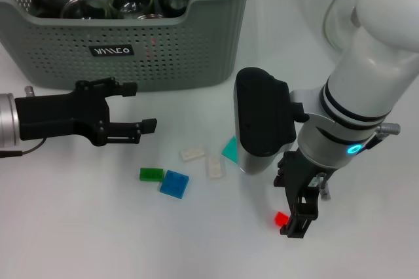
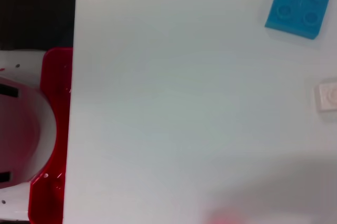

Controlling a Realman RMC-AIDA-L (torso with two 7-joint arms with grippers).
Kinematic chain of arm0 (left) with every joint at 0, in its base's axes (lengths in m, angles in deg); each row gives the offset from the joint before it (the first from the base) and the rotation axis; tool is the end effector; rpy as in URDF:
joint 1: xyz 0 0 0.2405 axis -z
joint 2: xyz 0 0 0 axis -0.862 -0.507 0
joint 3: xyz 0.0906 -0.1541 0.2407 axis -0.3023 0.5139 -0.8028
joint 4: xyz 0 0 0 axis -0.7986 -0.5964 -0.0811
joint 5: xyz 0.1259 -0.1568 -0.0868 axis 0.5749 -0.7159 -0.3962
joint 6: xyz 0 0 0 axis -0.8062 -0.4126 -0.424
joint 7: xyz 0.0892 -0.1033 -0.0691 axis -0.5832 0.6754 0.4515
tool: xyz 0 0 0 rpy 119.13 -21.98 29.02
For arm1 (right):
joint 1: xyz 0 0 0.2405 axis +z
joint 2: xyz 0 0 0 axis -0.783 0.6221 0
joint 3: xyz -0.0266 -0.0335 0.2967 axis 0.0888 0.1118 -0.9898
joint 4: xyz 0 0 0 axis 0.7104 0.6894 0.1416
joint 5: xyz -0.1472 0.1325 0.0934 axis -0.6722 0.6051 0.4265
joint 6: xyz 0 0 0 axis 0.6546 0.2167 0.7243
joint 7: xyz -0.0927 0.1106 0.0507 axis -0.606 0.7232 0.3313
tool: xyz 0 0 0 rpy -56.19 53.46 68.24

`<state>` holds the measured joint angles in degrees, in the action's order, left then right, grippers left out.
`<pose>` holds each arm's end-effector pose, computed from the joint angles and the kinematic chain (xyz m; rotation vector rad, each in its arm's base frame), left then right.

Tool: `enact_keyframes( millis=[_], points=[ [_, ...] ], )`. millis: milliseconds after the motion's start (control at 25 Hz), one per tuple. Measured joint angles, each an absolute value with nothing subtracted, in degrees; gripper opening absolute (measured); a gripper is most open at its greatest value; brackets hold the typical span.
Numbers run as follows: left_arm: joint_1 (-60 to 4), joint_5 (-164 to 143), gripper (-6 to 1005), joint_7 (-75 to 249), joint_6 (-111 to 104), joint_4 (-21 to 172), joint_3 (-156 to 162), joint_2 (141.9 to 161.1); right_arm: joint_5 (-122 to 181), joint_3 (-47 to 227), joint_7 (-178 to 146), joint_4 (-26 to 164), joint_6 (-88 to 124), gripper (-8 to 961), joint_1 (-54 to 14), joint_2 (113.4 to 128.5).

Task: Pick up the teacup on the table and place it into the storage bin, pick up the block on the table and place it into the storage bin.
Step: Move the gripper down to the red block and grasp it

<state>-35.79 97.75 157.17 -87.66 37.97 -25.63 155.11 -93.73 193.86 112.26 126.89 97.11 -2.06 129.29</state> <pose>-0.3487 0.3195 -0.0137 -2.6786 -0.5853 -0.5863 0.1594 0.3353 -0.1476 2.8567 0.0032 0.9815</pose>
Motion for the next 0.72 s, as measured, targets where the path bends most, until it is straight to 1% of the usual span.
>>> enact_keyframes(
  millis=[680, 720],
  points=[
    [-35.4, 97.4, 878, 157.7, -87.4, 38.8, -25.7, 155.42, -93.7, 199.2, 112.3, 127.5, 93.5, 884, -1.9, 129.5],
    [-35.4, 97.4, 878, 157.7, -87.4, 38.8, -25.7, 155.42, -93.7, 199.2, 112.3, 127.5, 93.5, 869, -1.9, 129.5]
  ],
)
